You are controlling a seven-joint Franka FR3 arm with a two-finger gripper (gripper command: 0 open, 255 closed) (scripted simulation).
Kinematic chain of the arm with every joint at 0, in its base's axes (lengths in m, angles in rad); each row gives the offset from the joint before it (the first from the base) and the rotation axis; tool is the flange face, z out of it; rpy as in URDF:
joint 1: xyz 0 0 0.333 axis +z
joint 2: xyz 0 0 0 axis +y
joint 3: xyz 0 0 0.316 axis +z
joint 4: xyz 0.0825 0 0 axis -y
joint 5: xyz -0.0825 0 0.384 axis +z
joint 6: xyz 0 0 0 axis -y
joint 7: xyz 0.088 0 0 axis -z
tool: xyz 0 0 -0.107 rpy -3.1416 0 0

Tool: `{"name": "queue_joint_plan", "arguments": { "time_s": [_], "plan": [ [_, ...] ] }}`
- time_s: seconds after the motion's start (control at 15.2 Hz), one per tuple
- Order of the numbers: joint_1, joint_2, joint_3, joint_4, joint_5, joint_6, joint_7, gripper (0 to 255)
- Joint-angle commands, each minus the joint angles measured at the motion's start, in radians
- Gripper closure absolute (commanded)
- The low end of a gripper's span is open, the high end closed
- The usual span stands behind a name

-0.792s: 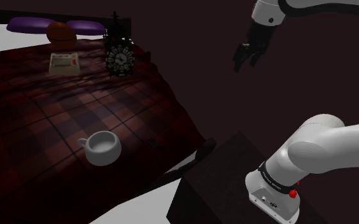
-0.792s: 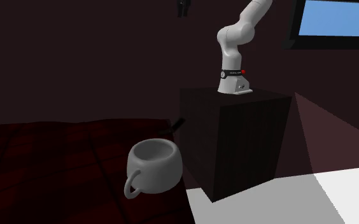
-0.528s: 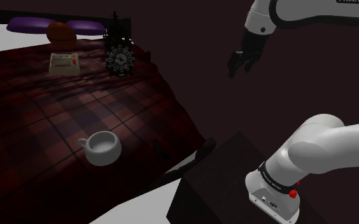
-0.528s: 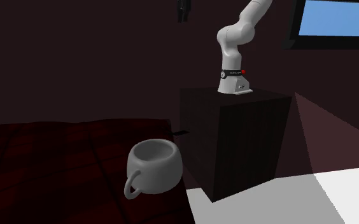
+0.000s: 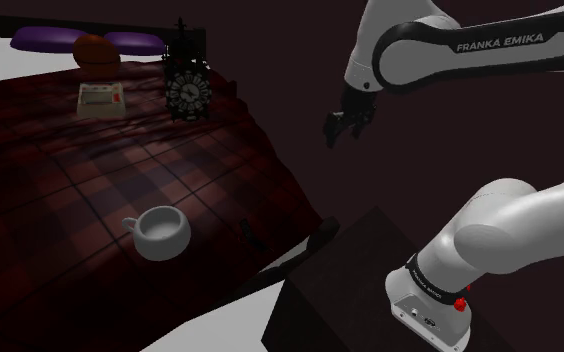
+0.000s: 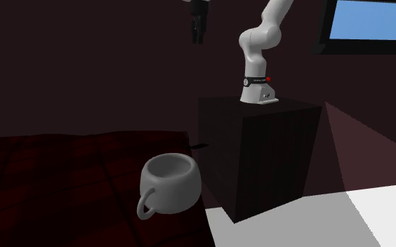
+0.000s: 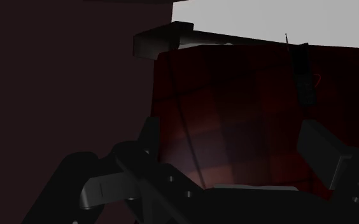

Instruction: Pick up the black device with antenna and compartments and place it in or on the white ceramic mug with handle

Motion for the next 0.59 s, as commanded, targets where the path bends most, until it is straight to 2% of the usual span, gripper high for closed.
{"name": "queue_joint_plan", "arguments": {
  "time_s": [0.0, 0.53],
  "plan": [
    [0.010, 0.051, 0.021, -0.025, 0.014, 0.074, 0.032, 0],
    [0.026, 0.323, 0.095, -0.040, 0.028, 0.349, 0.147, 0]
  ]
}}
